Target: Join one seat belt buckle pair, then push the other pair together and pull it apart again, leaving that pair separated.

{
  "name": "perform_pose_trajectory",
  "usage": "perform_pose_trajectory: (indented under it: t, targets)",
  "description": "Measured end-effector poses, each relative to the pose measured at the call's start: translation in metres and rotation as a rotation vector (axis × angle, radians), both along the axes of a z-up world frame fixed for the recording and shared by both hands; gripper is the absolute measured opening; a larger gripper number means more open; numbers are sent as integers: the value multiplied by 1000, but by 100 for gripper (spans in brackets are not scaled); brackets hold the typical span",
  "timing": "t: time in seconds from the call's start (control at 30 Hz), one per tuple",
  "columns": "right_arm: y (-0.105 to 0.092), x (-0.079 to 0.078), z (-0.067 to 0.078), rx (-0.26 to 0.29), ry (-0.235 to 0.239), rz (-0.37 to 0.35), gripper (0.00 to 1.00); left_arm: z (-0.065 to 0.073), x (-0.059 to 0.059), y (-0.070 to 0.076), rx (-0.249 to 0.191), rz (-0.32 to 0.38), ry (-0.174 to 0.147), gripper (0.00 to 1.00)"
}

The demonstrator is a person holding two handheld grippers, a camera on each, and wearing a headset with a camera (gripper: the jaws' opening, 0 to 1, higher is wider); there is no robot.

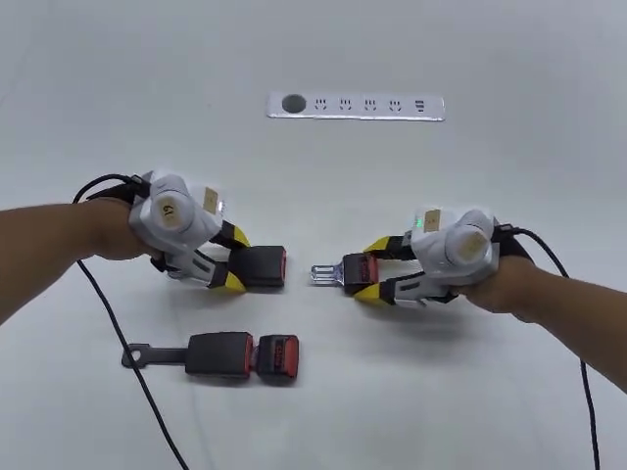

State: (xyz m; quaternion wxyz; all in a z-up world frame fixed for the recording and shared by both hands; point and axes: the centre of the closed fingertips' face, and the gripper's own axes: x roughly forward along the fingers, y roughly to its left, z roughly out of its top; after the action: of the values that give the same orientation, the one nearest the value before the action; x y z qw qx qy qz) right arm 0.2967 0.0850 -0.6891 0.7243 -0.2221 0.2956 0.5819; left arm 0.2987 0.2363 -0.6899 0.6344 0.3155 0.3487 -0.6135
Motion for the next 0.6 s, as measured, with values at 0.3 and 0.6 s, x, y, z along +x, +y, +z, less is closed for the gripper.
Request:
perform_pose_trajectory:
  t: [0.3,0.6]
  targets:
    - [-23,5,0,-9,0,-27,34,0,0,-1,-3,-1,0,32]
    - [-36,6,-4,-17,4,-33,34,-1,1,0,2,-2,2,33]
